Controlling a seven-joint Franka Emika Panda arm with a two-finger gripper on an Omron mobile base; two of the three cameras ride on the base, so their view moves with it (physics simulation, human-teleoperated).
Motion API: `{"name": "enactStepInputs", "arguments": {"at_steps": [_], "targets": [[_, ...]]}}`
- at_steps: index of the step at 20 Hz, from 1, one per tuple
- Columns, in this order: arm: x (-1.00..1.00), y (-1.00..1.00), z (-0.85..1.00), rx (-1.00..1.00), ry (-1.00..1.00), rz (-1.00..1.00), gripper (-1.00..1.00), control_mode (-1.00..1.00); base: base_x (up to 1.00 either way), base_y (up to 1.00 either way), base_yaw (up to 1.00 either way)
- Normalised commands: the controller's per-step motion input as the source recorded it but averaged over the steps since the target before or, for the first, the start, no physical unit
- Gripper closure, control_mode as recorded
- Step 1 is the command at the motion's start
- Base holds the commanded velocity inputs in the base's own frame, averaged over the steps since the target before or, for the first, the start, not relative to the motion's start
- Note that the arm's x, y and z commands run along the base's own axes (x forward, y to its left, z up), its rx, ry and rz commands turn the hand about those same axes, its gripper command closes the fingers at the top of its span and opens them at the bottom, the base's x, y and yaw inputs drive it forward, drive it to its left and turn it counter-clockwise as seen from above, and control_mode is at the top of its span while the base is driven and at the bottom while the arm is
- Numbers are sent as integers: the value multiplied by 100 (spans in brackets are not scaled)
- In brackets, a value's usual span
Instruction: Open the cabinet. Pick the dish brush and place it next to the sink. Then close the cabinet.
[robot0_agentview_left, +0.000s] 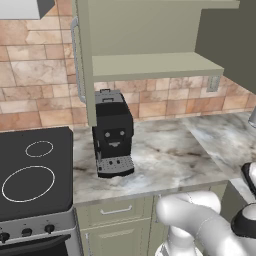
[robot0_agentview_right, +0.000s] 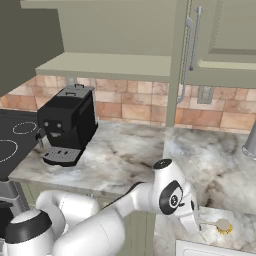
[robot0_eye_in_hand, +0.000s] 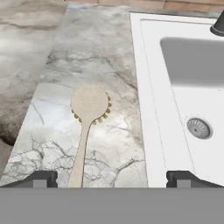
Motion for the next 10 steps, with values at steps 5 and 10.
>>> {"name": "enactStepInputs", "arguments": {"at_steps": [5,10], "targets": [[-9,29,31,-6,0,22,-100,-100,0,0,0],[-8,31,26,-1,6,30,-100,-100,0,0,0]]}}
